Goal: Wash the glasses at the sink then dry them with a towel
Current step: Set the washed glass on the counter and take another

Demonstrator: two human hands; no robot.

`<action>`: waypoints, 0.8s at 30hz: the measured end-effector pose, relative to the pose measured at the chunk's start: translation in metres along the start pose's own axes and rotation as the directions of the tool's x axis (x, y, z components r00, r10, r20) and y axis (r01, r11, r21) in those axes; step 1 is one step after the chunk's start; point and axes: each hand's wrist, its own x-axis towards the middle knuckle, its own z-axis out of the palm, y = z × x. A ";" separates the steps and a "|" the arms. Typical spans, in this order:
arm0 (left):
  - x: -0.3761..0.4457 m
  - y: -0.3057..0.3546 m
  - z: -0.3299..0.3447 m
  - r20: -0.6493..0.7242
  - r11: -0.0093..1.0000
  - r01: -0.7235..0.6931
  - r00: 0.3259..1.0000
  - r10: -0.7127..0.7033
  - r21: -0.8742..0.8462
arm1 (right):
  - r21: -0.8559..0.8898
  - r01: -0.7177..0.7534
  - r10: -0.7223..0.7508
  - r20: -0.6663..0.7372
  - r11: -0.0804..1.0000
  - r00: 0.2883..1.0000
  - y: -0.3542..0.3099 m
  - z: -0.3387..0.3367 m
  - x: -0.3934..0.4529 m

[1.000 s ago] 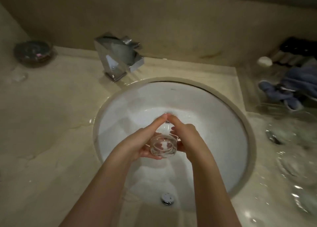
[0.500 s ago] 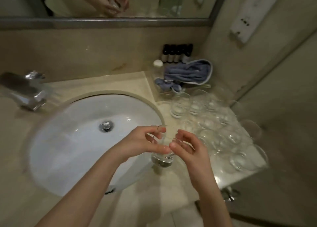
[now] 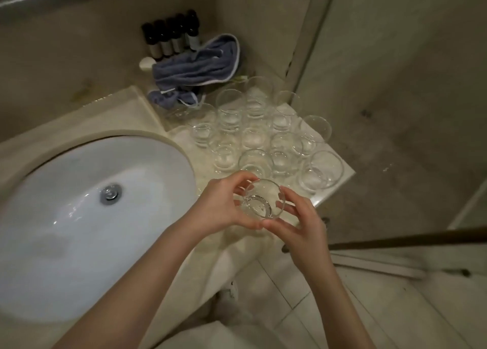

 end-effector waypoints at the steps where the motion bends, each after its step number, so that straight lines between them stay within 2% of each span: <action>1: 0.001 0.002 0.004 0.005 1.000 -0.003 1.000 0.003 0.007 | -0.003 -0.002 0.002 -0.005 1.000 1.000 0.002 -0.005 0.000; 5: 0.003 0.007 0.024 -0.008 0.999 -0.009 1.000 0.009 0.030 | 0.018 -0.012 0.012 -0.020 1.000 1.000 0.012 -0.020 -0.001; 14: 0.008 0.011 0.058 -0.107 0.993 0.017 0.994 -0.029 -0.116 | 0.021 0.006 -0.004 -0.051 1.000 0.999 0.018 -0.043 0.010; 20: 0.014 0.014 0.065 -0.108 0.999 0.045 0.993 -0.045 -0.008 | 0.020 0.001 0.000 -0.073 1.000 0.997 0.024 -0.046 0.018; 24: 0.015 0.014 0.070 -0.127 0.998 0.062 0.990 -0.061 -0.001 | 0.011 -0.003 0.004 -0.091 1.000 0.996 0.026 -0.045 0.020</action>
